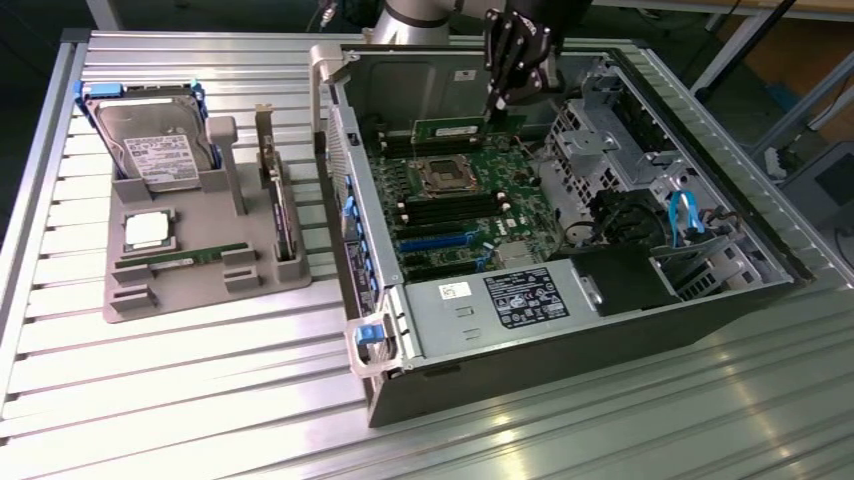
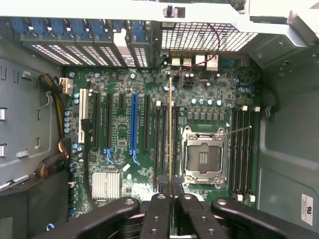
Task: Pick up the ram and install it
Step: 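Insert the ram into the slot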
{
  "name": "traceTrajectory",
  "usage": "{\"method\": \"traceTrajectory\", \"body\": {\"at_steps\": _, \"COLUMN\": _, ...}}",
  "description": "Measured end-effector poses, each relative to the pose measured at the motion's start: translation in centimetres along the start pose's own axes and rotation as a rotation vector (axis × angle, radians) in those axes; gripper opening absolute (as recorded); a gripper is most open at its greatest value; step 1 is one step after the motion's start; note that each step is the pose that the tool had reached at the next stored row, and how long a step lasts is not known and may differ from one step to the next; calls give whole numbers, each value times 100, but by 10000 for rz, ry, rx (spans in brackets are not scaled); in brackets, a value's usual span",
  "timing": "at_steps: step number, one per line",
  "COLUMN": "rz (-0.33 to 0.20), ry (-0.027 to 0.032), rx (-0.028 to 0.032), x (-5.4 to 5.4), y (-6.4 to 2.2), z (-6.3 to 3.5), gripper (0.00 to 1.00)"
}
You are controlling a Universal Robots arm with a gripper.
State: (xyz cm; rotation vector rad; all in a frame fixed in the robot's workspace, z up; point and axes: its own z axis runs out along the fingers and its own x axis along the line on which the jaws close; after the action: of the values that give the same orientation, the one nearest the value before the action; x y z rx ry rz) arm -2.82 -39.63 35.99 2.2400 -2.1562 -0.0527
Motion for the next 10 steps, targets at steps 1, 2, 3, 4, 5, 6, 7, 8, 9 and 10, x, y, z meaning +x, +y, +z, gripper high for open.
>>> {"method": "traceTrajectory", "body": {"at_steps": 1, "rz": 0, "ry": 1, "rx": 0, "x": 0, "y": -2, "z": 47, "gripper": 12}}
{"method": "traceTrajectory", "body": {"at_steps": 2, "rz": 1, "ry": -1, "rx": 1, "x": 1, "y": -3, "z": 76, "gripper": 12}}
{"method": "traceTrajectory", "body": {"at_steps": 3, "rz": 1, "ry": 0, "rx": 0, "x": 1, "y": -5, "z": 118, "gripper": 12}}
{"method": "traceTrajectory", "body": {"at_steps": 4, "rz": 1, "ry": -1, "rx": 1, "x": 2, "y": -6, "z": 136, "gripper": 12}}
{"method": "traceTrajectory", "body": {"at_steps": 5, "rz": 0, "ry": 0, "rx": 0, "x": 3, "y": -7, "z": 154, "gripper": 12}}
{"method": "traceTrajectory", "body": {"at_steps": 6, "rz": 1, "ry": -1, "rx": 1, "x": 5, "y": -9, "z": 195, "gripper": 12}}
{"method": "traceTrajectory", "body": {"at_steps": 7, "rz": 1, "ry": -1, "rx": 1, "x": 6, "y": -10, "z": 221, "gripper": 12}}
{"method": "traceTrajectory", "body": {"at_steps": 8, "rz": 0, "ry": 1, "rx": 0, "x": 7, "y": -11, "z": 250, "gripper": 12}}
{"method": "traceTrajectory", "body": {"at_steps": 9, "rz": 0, "ry": 0, "rx": 0, "x": 8, "y": -13, "z": 284, "gripper": 12}}
{"method": "traceTrajectory", "body": {"at_steps": 10, "rz": 0, "ry": -1, "rx": 0, "x": 10, "y": -14, "z": 306, "gripper": 12}}
